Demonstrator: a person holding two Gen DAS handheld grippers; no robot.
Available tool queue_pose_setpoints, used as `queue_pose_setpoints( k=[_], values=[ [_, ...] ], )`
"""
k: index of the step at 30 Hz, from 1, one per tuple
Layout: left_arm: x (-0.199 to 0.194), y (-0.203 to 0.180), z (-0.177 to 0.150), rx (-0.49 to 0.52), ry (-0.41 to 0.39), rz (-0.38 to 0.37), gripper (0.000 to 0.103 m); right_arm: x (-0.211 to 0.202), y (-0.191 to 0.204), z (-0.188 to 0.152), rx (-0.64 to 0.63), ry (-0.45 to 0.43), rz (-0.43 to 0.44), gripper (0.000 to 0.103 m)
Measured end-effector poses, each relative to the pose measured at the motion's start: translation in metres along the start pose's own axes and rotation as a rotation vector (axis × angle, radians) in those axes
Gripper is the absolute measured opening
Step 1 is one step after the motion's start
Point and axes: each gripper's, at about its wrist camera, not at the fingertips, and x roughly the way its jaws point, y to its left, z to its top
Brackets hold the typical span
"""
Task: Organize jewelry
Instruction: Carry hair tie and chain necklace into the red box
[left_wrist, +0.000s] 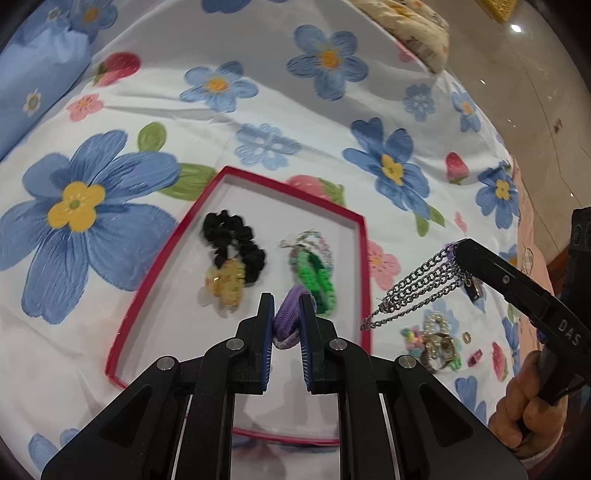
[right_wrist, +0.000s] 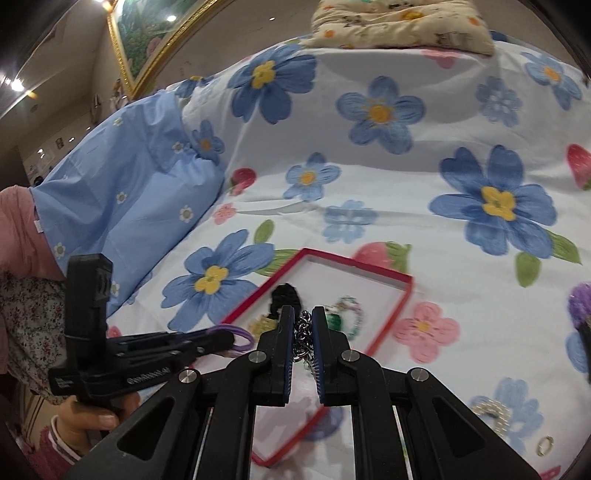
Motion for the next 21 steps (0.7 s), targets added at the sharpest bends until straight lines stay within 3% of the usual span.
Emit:
queue_pose_setpoints(
  k=[8,21],
  values=[
    [0.025,0.030,-0.007,-0.052,0.044,0.035,0.011,0.044,0.010,-0.010,-0.007,0.074,0.019,0.009],
    [0.050,0.050,-0.016,-0.083,0.112,0.102,0.016,0.094,-0.015,-0.044,0.001,0.224,-0.030,0.009]
  ],
)
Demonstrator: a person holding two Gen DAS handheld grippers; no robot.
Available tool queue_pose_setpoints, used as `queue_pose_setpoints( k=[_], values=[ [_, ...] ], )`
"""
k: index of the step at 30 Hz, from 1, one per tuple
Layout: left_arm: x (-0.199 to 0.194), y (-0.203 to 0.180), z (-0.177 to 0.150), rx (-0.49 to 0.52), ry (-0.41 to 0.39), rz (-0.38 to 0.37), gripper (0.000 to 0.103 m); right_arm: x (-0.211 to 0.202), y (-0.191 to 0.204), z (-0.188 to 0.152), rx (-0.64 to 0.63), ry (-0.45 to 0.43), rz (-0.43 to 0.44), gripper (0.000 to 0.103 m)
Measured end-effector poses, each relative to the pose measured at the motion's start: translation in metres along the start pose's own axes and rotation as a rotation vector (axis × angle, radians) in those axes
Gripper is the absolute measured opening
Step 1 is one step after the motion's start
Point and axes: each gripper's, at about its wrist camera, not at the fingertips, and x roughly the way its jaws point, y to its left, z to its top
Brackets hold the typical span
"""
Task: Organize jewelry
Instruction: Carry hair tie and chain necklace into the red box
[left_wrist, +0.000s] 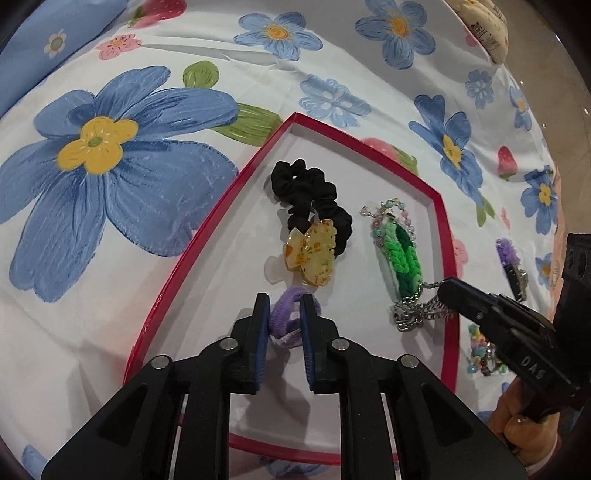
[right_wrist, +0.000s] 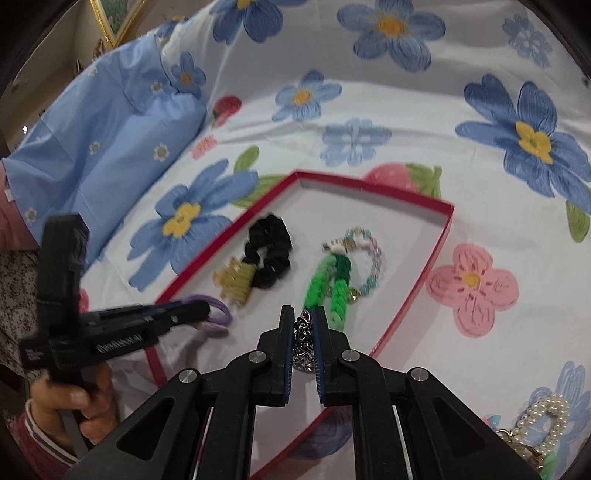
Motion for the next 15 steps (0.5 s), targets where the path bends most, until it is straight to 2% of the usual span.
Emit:
queue_pose_setpoints(
  k=[10,15],
  values=[
    [0.004,-0.001,0.000,0.013,0.012,0.026,0.022,0.017,-0.006,-0.007,-0.006,0.064,-0.032,0.011],
    [0.001,-0.003,-0.001,0.023,0.006,0.047,0.038,0.017,-0.005,-0.006,-0.004,0.063,-0.028,0.014]
  ],
)
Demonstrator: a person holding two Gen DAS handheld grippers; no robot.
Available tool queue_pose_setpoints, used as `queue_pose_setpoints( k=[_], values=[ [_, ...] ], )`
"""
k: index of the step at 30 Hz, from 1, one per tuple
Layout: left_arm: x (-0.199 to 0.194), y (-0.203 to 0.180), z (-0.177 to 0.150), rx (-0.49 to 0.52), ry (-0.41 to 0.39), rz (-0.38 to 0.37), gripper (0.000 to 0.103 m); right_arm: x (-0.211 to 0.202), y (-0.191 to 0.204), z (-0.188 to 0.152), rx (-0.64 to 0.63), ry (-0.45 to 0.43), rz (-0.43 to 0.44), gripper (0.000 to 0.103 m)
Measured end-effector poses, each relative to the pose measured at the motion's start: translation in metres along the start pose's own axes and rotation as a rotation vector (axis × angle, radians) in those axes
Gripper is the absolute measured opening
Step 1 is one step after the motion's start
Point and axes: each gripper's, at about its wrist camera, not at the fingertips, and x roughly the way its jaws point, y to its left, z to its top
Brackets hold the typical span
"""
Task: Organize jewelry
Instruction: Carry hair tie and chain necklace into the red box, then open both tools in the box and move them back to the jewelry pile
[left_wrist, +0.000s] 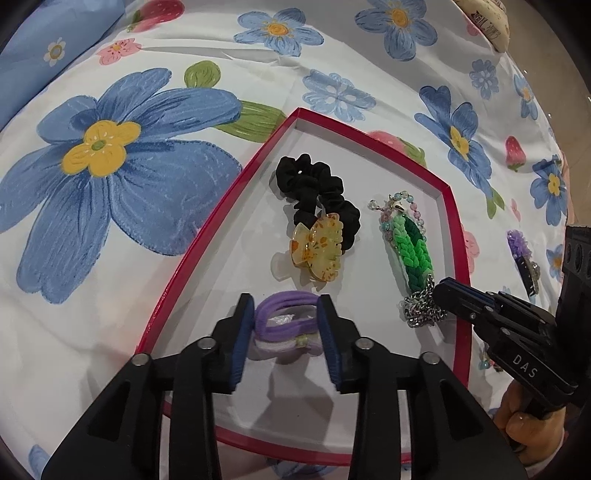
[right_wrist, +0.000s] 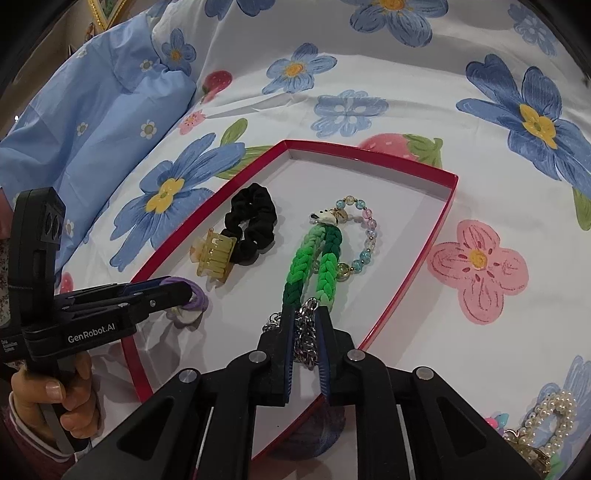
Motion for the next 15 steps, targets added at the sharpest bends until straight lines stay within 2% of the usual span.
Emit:
queue_pose_setpoints(
  k=[5,9,15],
  values=[
    [-0.005,-0.002,0.000,0.006,-0.012,0.014,0.044,-0.002,0.000,0.000,0.009,-0.002,0.008,0.017],
    [-0.011,-0.002,0.000,0.003,-0.024,0.017,0.046,-0.009,0.000,0.001,0.018,-0.023,0.019,0.030],
    [-0.026,-0.009,-0.003,0.008,-0.050,0.015,0.050,-0.026,-0.004,0.000,0.041,-0.066,0.032,0.043]
  ],
)
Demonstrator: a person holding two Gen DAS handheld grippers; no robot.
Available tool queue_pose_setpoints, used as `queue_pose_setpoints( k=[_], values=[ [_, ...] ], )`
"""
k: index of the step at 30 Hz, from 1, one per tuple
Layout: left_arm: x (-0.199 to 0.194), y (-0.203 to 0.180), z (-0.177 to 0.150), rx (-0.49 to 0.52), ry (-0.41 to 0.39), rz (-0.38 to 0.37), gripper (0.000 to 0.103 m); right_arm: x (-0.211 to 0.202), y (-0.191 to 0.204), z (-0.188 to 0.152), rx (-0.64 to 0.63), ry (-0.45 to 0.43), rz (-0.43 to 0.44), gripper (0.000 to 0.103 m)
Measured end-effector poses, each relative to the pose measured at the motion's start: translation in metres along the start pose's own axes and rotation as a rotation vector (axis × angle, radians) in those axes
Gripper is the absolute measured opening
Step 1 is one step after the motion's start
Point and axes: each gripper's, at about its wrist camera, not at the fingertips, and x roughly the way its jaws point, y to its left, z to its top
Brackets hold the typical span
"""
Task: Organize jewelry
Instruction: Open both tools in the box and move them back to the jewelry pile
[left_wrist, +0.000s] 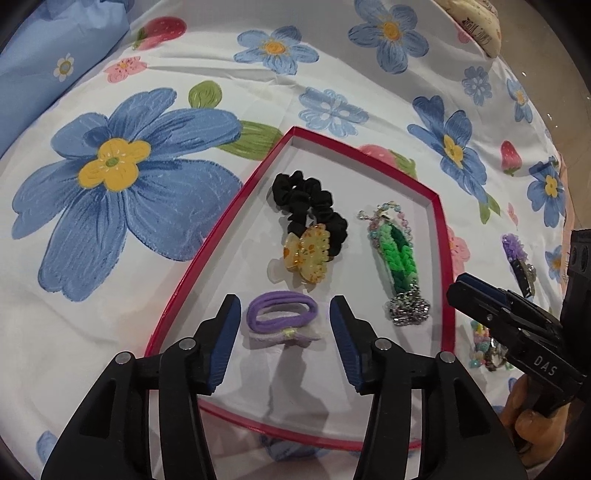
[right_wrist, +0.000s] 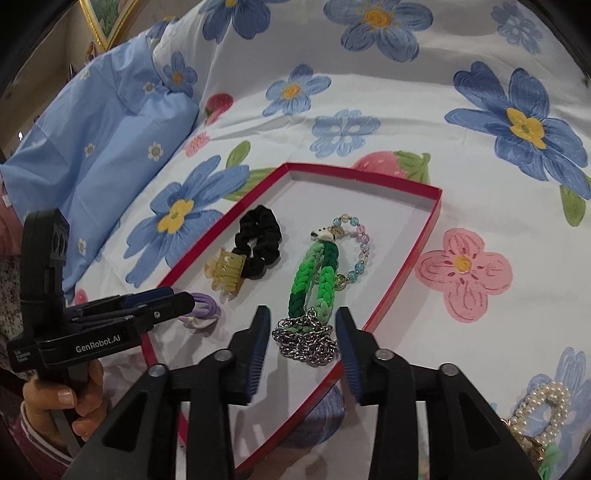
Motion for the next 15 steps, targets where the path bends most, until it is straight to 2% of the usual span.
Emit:
queue_pose_setpoints(
  k=[5,9,15],
  values=[
    [-0.014,-0.010,-0.002,0.007,-0.023,-0.019,0.052,-0.016,-0.002,-0.002,0.015,-0.030,0.005,0.046],
    [-0.025,-0.019,-0.005,0.013,-0.038,-0.034,0.057,-0.030,-0.006,-0.007,0.029,-0.047,0.005,0.047],
    [-0.035,-0.038,-0.014,0.035,-0.042,-0.068,0.058,-0.063,-0.019,-0.022,0.057,-0.092,-0.013,0.051]
  ],
)
